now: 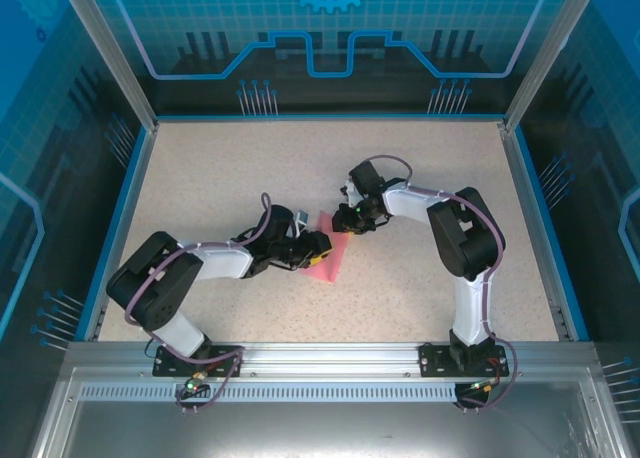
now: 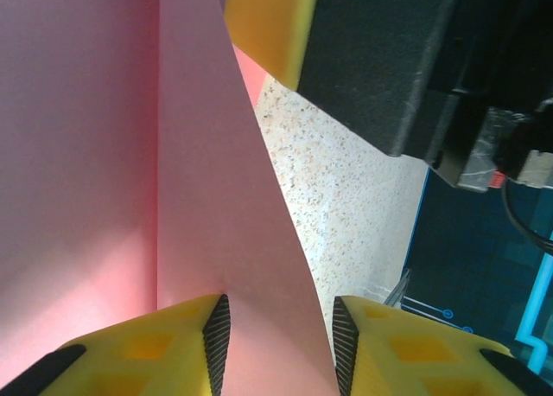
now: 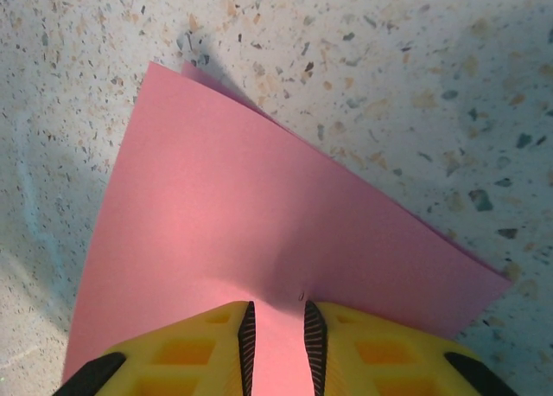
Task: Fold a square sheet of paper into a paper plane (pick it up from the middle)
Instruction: Fold the triangle a second time at the center of the table.
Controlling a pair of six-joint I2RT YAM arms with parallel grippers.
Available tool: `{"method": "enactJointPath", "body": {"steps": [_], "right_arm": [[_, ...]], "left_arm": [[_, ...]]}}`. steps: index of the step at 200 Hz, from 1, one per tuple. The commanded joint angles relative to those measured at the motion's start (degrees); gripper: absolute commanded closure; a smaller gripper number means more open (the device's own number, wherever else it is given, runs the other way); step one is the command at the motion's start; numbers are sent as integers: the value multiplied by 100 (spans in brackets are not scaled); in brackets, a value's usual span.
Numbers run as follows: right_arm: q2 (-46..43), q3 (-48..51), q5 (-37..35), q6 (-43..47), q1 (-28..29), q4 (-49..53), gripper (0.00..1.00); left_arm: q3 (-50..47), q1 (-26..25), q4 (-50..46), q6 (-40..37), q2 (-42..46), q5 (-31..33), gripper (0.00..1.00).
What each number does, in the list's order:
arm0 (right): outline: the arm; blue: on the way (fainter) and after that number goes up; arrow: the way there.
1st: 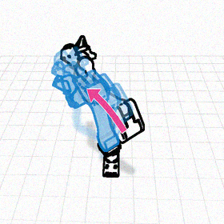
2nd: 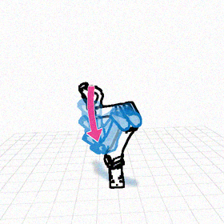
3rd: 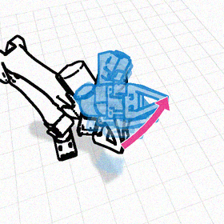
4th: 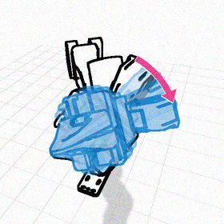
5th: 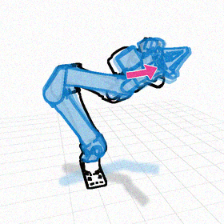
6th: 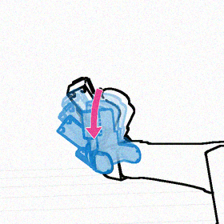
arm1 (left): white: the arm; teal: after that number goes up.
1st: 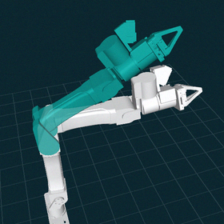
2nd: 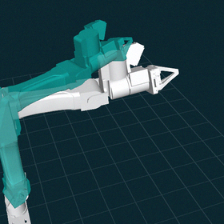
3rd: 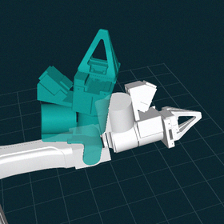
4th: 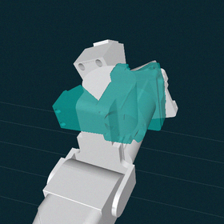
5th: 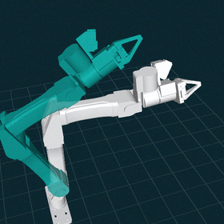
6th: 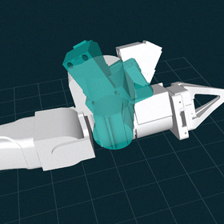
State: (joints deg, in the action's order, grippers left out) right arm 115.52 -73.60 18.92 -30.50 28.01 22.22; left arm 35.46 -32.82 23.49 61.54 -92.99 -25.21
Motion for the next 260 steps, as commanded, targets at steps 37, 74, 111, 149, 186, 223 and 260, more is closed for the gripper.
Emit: {"method": "enactJointPath", "body": {"steps": [37,74,111,149,186,223,260], "right_arm": [[-224,4,1045,83,-317,-172,69],[-680,377,1443,180,-441,-218,64],[-1300,1268,1771,379,-436,-274,55],[-1490,1621,1989,442,-360,-275,53],[-1344,1592,2056,469,-236,-299,58],[-1176,1474,2111,566,-157,-195,65],[-1113,1412,2070,679,-120,-57,68]], "left_arm": [[202,-35,567,-199,-390,-80,42],[184,-24,416,-234,-404,32,43],[156,-24,262,-272,-373,147,53],[172,-27,148,-317,-318,219,62],[180,-25,71,-311,-283,262,64],[185,-24,43,-318,-281,276,66],[215,-25,25,-317,-281,280,67]]}}
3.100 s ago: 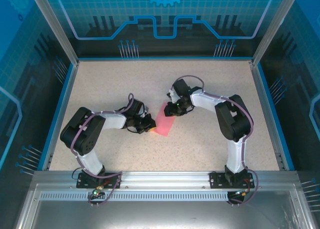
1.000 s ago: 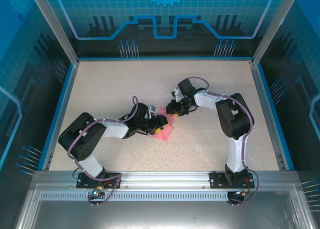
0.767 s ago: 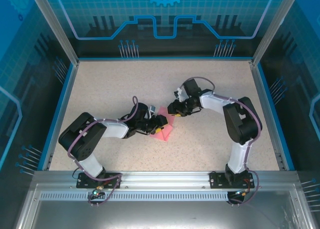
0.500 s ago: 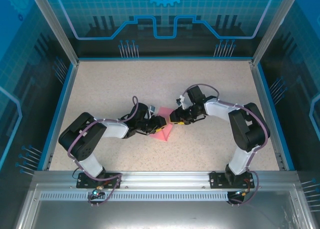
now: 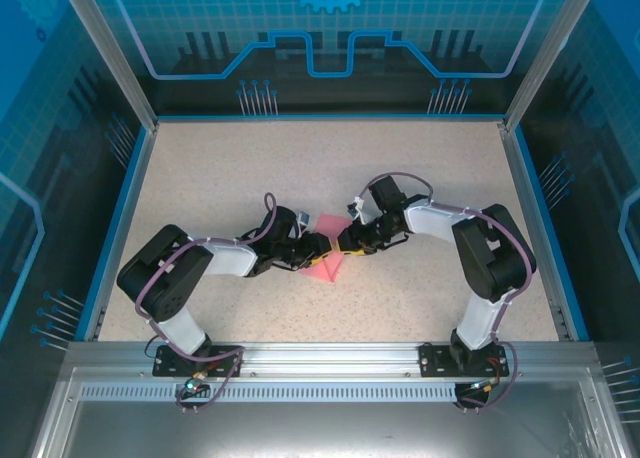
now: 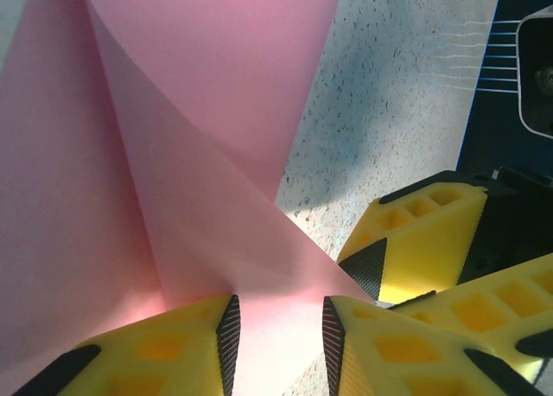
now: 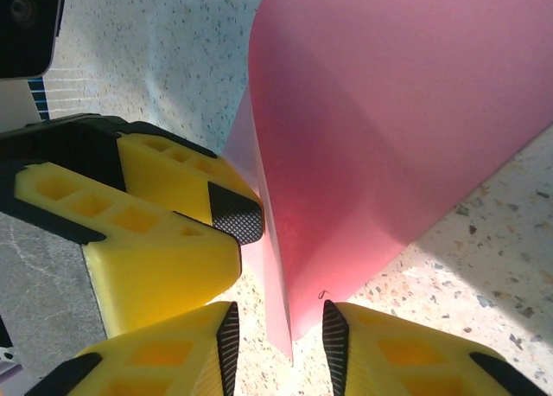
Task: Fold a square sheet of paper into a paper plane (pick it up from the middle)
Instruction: Fold the triangle a second time at the center of the table.
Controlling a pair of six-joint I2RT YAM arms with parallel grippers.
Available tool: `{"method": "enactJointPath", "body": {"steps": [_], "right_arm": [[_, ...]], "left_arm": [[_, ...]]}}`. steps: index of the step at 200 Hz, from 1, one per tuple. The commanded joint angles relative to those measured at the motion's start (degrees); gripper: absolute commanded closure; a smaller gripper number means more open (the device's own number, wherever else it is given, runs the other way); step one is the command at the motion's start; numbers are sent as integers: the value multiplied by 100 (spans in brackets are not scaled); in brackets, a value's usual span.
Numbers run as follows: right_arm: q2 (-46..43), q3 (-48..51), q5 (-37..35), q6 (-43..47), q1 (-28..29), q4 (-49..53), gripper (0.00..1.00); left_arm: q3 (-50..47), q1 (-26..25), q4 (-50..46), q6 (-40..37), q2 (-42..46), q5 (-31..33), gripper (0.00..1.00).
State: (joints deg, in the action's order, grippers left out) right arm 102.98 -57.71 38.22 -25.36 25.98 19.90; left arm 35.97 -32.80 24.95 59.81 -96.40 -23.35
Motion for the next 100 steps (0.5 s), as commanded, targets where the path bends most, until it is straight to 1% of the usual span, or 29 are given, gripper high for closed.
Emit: {"method": "enactJointPath", "body": {"steps": [1,48,80,100], "right_arm": [[147,-178,137,169,83,178,68],[365,-382,-240,264,100,393,87],[565,-525,-458,404,108,481,89],[650,-568,-483,470,106,494,90]], "left_arm": [[165,-26,-122,-145,64,94,67],[191,-32,-121,-166,163,44,68],[172,-34,-123,-181,246,38,72],[130,-29,69,-110,210,-35,74]]}}
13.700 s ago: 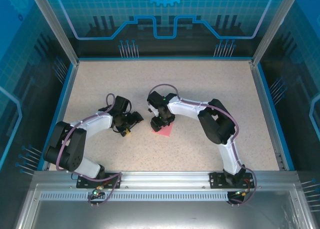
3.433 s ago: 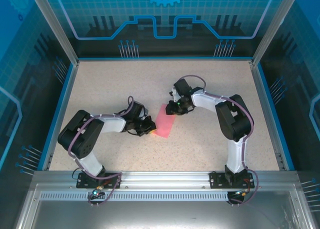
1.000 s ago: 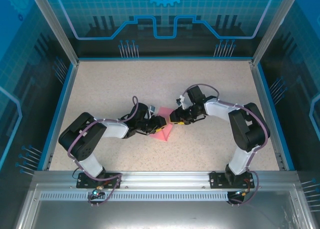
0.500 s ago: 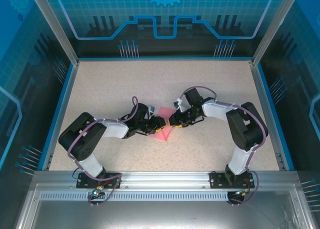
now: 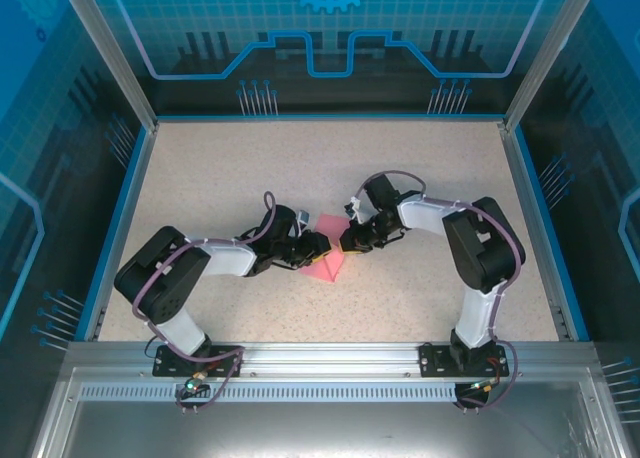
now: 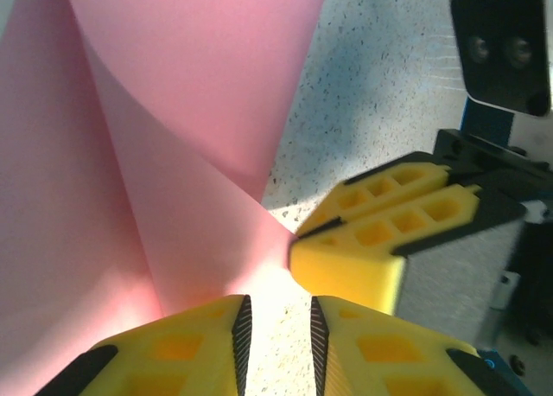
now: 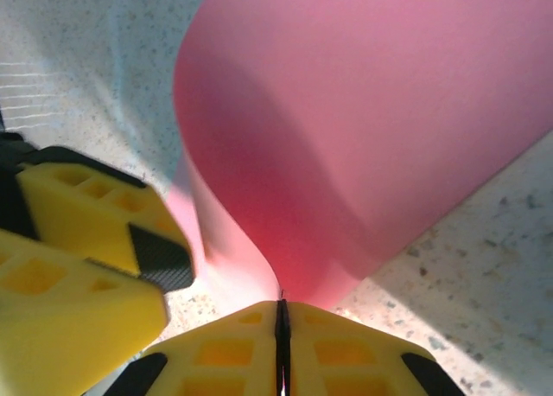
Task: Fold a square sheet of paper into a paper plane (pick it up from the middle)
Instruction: Fold the triangle a second time at the center of the table.
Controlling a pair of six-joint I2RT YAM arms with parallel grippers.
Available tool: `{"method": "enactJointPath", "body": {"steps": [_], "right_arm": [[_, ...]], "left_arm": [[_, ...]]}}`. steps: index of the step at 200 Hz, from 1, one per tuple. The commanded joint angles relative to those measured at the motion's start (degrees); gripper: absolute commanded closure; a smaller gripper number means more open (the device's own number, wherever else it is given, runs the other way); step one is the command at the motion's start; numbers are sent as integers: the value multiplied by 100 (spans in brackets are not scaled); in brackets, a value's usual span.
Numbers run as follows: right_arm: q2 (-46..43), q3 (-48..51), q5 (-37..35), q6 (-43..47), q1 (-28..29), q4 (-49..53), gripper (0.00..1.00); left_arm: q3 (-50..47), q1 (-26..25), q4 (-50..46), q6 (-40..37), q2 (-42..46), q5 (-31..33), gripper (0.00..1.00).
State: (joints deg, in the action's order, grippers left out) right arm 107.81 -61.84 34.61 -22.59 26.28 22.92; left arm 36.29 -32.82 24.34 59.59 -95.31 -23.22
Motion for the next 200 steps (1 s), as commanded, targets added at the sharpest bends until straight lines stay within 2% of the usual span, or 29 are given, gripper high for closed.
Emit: {"method": "enactJointPath", "body": {"steps": [1,77,200], "right_arm": [[173,-154,-126,197,81,194,90],[415,-345,-8,365,123,204,89],[652,-567,-10,484,193,336,89]], "left_arm": [[97,-29,136,-88,100,-54,74],[327,-38,71,-123,-181,-201,74],[491,-37,-345,-212,-414,-99,79]]}}
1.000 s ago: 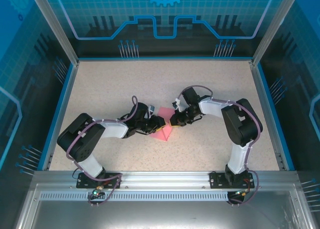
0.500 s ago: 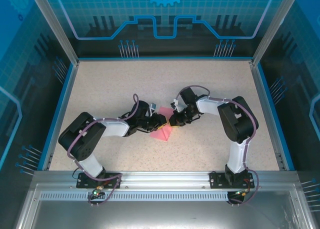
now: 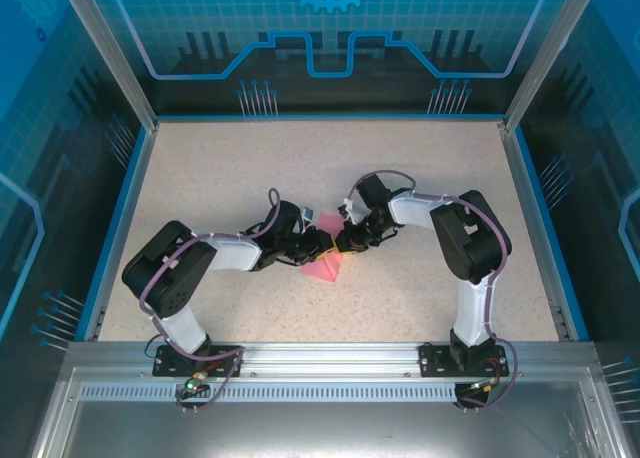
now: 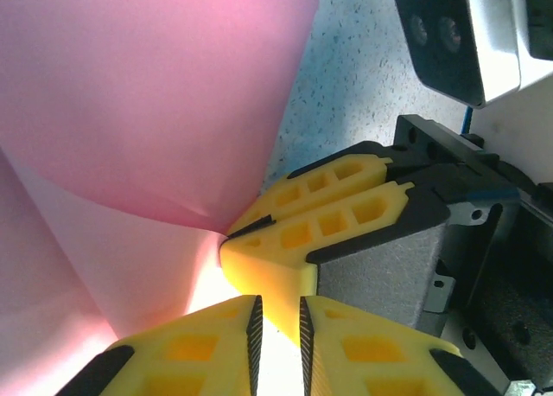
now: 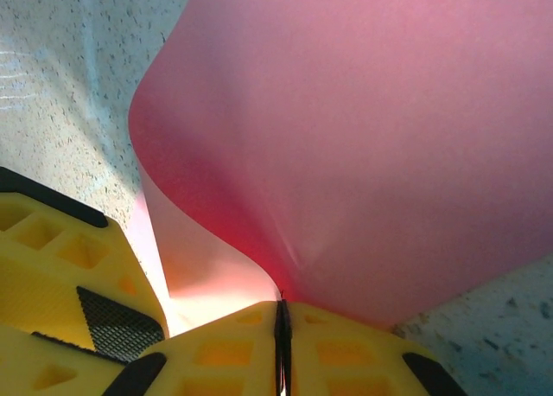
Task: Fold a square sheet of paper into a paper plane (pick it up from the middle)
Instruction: Fold the triangle a second time at the center of the table.
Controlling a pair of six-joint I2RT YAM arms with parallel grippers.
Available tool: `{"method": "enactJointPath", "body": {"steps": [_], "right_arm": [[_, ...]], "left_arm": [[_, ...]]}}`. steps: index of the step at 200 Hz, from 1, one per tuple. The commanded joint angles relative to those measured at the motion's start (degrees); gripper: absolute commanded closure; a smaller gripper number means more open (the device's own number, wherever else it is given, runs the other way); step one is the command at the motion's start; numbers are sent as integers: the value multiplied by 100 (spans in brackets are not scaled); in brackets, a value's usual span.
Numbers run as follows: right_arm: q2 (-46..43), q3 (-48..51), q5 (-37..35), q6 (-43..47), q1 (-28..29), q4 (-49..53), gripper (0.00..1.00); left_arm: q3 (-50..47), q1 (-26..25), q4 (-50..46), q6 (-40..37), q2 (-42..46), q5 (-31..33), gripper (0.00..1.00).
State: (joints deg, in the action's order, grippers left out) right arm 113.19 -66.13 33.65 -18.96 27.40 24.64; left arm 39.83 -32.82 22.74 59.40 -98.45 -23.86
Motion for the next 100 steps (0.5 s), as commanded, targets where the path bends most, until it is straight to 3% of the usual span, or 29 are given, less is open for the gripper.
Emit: {"method": "enactJointPath", "body": {"steps": [1,100], "right_arm": [[115,-138,83,125,82,163,89],[211,-234,28,147,93,216,89]], "left_arm": [[133,-39,-188,-197,-101,-38,79],[68,-37,-333,-235,-174,117,82]]}}
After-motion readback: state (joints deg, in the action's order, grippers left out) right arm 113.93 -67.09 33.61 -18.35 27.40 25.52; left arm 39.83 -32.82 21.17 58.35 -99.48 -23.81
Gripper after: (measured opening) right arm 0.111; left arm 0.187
